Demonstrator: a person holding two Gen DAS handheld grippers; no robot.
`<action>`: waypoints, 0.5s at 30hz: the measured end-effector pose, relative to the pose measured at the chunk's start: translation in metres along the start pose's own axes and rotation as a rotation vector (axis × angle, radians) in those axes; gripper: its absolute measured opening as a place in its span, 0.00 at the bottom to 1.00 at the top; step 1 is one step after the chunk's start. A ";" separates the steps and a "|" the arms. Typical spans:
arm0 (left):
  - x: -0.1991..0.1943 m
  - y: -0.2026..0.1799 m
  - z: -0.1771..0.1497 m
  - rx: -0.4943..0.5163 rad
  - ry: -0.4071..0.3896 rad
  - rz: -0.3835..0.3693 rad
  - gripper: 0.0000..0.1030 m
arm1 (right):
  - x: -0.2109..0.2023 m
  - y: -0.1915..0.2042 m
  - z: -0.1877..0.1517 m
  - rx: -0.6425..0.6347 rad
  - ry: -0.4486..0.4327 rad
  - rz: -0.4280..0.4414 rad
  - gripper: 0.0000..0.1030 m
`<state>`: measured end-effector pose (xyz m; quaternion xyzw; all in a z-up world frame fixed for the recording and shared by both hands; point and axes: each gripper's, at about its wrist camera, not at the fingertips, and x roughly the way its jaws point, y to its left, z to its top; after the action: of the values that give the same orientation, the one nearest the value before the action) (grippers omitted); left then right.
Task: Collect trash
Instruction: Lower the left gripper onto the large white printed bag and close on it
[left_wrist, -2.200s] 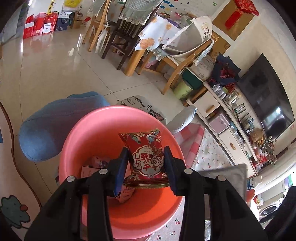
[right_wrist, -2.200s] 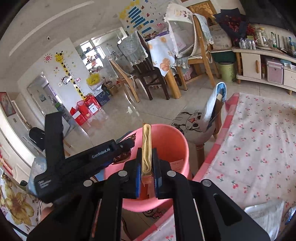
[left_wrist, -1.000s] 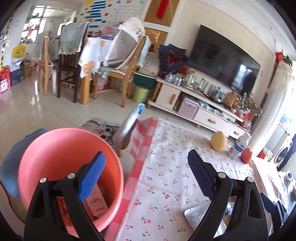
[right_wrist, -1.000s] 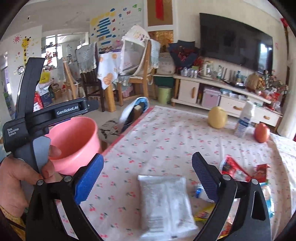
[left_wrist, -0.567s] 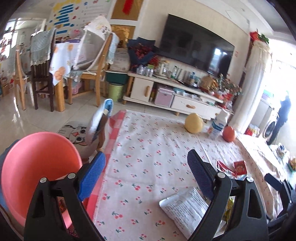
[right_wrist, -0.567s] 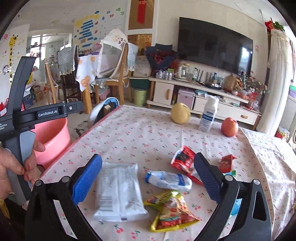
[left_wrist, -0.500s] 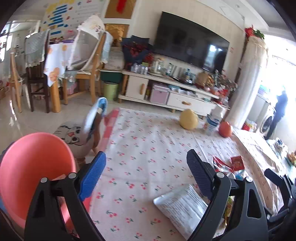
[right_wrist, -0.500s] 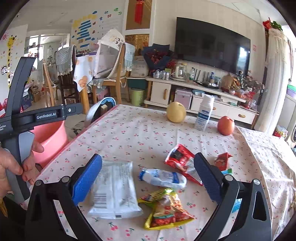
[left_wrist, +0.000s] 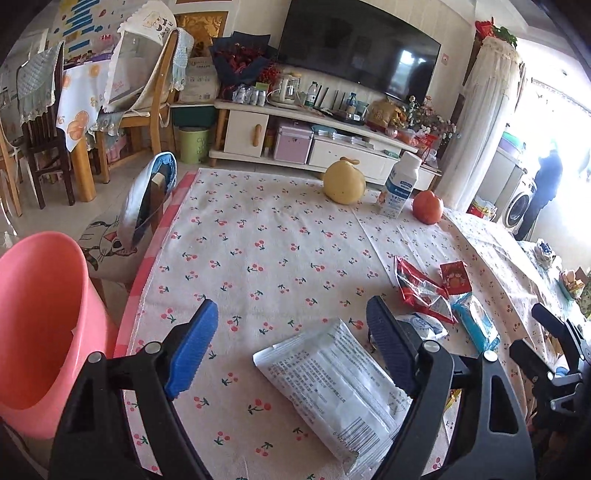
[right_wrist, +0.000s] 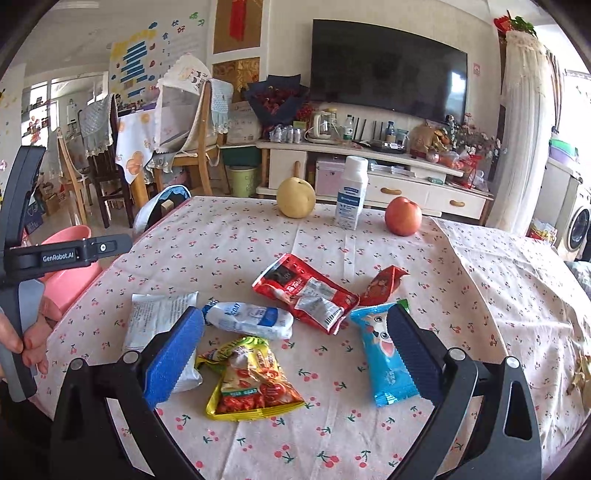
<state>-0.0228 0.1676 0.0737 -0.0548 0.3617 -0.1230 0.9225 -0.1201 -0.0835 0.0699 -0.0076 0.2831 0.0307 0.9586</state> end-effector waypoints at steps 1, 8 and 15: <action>0.001 -0.002 -0.002 0.002 0.011 0.003 0.80 | 0.000 -0.005 -0.001 0.004 0.003 -0.002 0.95; 0.011 -0.029 -0.022 0.020 0.085 0.034 0.80 | -0.002 -0.036 -0.009 0.031 0.026 -0.049 0.95; 0.014 -0.047 -0.039 -0.046 0.121 0.031 0.80 | -0.007 -0.057 -0.014 0.060 0.039 -0.059 0.95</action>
<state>-0.0482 0.1185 0.0449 -0.0627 0.4204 -0.1035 0.8992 -0.1296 -0.1408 0.0618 0.0121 0.3024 -0.0062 0.9531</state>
